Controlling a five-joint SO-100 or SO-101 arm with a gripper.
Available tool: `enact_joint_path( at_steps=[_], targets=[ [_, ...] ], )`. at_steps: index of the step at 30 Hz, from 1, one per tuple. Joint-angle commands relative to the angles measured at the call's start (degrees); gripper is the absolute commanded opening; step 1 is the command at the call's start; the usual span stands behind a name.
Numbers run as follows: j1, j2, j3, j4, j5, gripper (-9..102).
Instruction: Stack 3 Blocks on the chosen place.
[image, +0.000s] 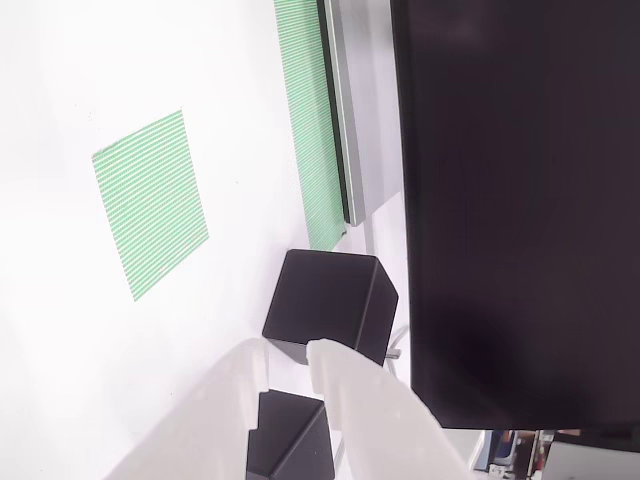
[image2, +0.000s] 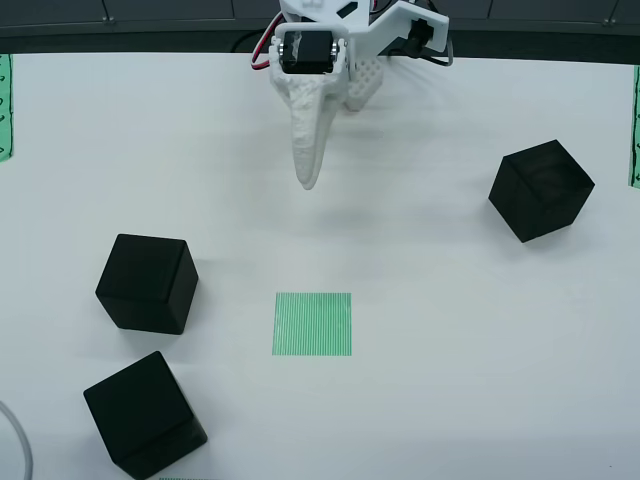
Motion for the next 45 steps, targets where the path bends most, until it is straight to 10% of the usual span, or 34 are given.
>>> enact_joint_path(
  at_steps=[1, 45],
  targets=[
    [0.3, 0.6, 2.2, -1.0, -0.4, 0],
    [-3.2, 0.8, 2.4, -1.3, -0.3, 0]
  ],
)
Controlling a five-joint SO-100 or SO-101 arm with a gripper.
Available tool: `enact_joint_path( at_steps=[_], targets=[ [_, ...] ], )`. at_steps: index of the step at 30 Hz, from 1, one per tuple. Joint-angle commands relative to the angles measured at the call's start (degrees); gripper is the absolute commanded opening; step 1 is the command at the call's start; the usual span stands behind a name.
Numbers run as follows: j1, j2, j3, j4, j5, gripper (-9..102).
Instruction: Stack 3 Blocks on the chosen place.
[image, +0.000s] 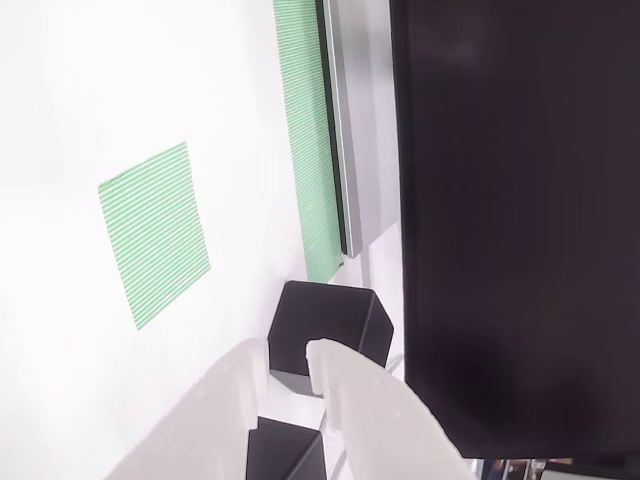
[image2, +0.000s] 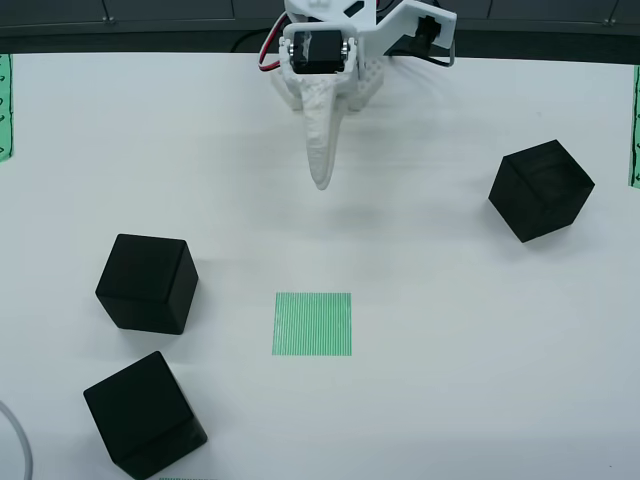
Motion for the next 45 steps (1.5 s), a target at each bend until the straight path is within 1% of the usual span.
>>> enact_joint_path(
  at_steps=[1, 10, 12, 15, 18, 21, 25, 27, 29, 31, 32, 34, 41, 42, 45],
  targets=[
    [-0.1, 0.8, 2.4, -1.0, -0.3, 0],
    [-0.8, -0.8, 0.6, -1.2, -0.3, 0],
    [-3.4, -9.1, -5.3, -2.9, 0.2, 0],
    [-8.4, -21.7, -18.5, -2.0, 0.5, 0],
    [-15.1, -34.1, -33.9, 5.1, 0.5, 0],
    [-22.4, -40.7, -43.9, 12.7, 0.5, 0],
    [-31.1, -46.8, -51.8, 21.4, 0.8, 0],
    [-34.1, -48.8, -52.9, 23.2, 1.1, 0],
    [-36.3, -51.5, -54.8, 24.8, 3.7, 0],
    [-38.4, -54.8, -55.9, 24.8, 4.3, 0],
    [-39.0, -56.8, -56.3, 25.0, 6.2, 0],
    [-39.2, -61.3, -57.1, 25.0, 9.8, 0],
    [-39.2, -76.6, -60.0, 22.1, 13.7, 0],
    [-40.4, -77.3, -60.1, 21.8, 13.7, 1],
    [-43.7, -77.7, -60.5, 22.9, 15.5, 16]
  ],
)
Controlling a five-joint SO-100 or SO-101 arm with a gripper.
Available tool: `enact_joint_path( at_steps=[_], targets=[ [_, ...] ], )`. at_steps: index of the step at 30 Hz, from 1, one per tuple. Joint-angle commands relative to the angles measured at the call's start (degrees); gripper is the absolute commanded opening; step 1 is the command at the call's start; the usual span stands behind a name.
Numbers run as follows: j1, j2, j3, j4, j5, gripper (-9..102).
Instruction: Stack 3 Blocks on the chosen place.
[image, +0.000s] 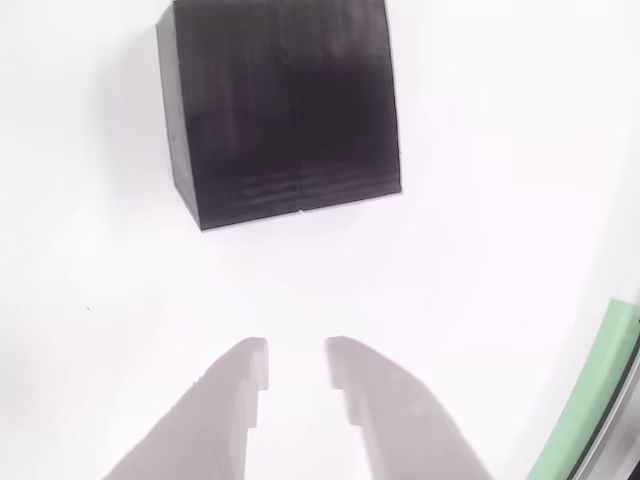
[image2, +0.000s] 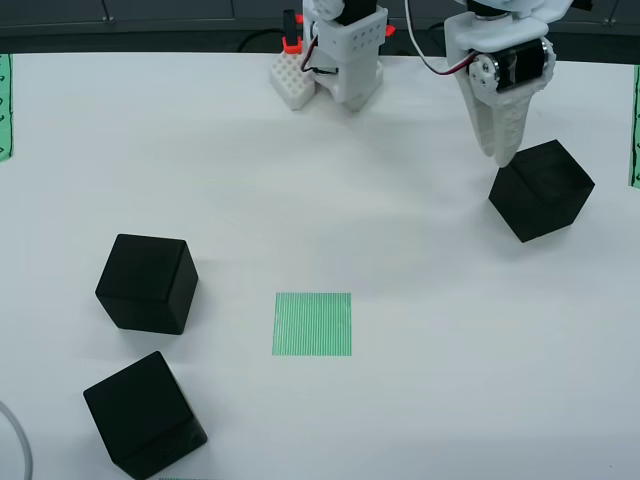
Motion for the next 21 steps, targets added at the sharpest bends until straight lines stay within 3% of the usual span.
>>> enact_joint_path(
  at_steps=[1, 9, 21],
  targets=[
    [-2.7, -0.6, -3.8, 1.4, 2.5, 22],
    [-8.3, 0.7, -5.0, 3.9, 6.2, 40],
    [-9.3, -9.6, -11.3, 7.5, 6.3, 40]
  ],
)
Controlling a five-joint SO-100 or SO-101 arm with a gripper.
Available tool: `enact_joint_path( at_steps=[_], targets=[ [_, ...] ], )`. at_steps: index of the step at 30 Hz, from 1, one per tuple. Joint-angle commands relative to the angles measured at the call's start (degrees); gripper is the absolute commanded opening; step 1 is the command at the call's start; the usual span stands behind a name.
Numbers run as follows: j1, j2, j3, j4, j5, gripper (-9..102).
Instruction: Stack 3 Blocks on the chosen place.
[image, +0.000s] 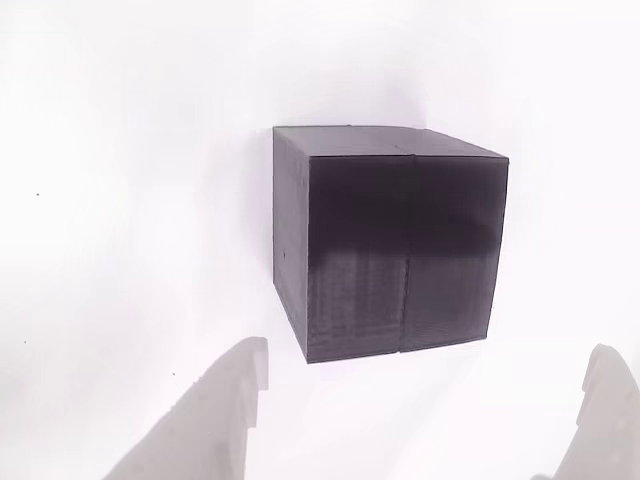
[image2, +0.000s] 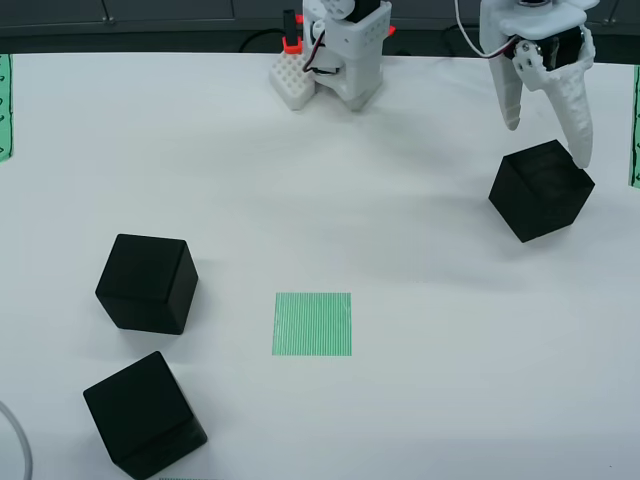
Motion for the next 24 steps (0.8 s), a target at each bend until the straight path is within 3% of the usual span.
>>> enact_joint_path(
  at_steps=[1, 24],
  targets=[
    [0.2, -1.9, -3.4, 0.4, 0.4, 41],
    [0.0, -17.3, -11.2, -2.7, 0.4, 41]
  ],
)
